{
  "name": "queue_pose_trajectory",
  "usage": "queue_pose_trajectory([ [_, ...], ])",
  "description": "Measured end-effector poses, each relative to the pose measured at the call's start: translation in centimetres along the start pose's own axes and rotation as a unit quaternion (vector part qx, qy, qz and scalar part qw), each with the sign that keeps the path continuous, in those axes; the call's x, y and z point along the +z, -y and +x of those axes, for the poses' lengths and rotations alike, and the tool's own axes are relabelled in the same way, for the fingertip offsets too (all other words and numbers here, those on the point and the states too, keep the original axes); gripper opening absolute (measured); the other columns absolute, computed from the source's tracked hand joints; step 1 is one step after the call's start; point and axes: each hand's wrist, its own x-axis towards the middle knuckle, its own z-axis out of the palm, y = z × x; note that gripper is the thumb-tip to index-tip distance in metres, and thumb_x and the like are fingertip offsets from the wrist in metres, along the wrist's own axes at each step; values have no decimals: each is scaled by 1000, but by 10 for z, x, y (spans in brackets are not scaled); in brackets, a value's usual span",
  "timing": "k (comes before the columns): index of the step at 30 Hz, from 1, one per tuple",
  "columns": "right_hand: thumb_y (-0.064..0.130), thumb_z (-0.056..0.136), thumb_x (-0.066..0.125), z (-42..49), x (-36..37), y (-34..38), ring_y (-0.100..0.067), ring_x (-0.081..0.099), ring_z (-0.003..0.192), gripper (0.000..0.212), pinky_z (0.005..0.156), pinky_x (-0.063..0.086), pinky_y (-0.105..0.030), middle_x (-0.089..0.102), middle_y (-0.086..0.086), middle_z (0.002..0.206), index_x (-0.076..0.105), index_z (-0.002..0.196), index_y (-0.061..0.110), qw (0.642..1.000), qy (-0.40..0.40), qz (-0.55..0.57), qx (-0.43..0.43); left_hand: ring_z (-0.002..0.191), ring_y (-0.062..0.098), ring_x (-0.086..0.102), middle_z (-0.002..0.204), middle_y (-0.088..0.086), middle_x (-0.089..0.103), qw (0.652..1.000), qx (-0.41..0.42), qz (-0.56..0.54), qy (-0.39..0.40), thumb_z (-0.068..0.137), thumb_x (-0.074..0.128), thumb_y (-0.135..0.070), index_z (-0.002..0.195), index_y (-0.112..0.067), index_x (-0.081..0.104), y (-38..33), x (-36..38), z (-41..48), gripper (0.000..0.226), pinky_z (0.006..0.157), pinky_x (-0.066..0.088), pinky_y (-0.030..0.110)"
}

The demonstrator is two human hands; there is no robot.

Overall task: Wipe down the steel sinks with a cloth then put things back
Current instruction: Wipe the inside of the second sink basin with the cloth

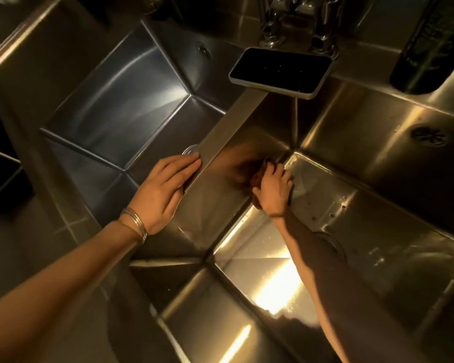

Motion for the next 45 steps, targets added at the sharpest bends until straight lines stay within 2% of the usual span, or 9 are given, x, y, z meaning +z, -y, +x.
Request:
queue_pose_trajectory([
  [7,39,82,67,-7,2,-34,-48,19,135,81,108,30,-58,20,-13,151,19,146,26,979,149,-89,-105,131,29,39,141,15,45,996,-28,48,76,81,45,-16,133,-4,47,-38,-17,-41,54,110,28,50],
  [12,52,82,63,-15,27,-35,-53,-1,138,79,107,20,-69,2,-7,156,18,146,37,957,195,-181,-113,118,7,52,115,-6,65,990,-64,4,126,95,33,-38,113,-20,66,-64,-32,-140,42,112,28,29],
  [16,42,83,64,-8,34,-39,-51,10,135,66,105,29,-62,8,-8,153,29,139,38,968,146,-179,-94,103,5,60,102,-10,67,989,-89,-11,115,96,26,-44,102,-22,70,-73,-15,-166,49,112,26,27],
  [20,22,90,60,-20,30,-43,-38,20,137,57,105,14,-30,22,-16,152,37,142,15,980,141,-81,-112,96,9,60,96,-8,66,994,-78,-14,69,97,23,-40,94,-22,70,-72,3,-166,51,113,26,34],
  [23,23,85,65,-44,3,-26,-39,26,130,51,107,33,-43,26,-15,147,47,132,25,969,105,-66,-213,88,13,62,91,-7,65,995,-87,-31,44,97,24,-38,89,-22,70,-72,6,-165,50,113,26,32],
  [30,14,49,87,-83,-49,49,-37,31,104,59,66,55,-53,36,-9,117,67,105,20,866,-148,65,-474,82,16,60,86,-6,63,993,-97,-39,50,86,39,-27,85,-21,68,-75,0,-161,30,107,33,37],
  [34,7,51,88,-67,-23,31,-37,29,104,57,65,56,-54,39,-13,118,70,104,17,899,-92,45,-426,81,14,60,85,-7,62,991,-112,-49,46,82,40,-26,84,-22,68,-78,1,-160,28,107,33,34],
  [40,17,85,64,-34,13,-12,-43,22,130,48,109,31,-49,19,-16,147,46,129,28,978,108,-8,-176,81,14,60,86,-7,62,991,-110,-44,59,81,40,-27,83,-24,67,-78,1,-161,27,107,32,33],
  [45,10,55,85,-59,-1,13,-40,34,115,64,87,51,-52,42,-18,127,56,112,20,942,-99,90,-306,80,11,57,83,-7,61,991,-116,-49,47,79,40,-26,80,-23,66,-77,2,-159,26,108,28,23],
])
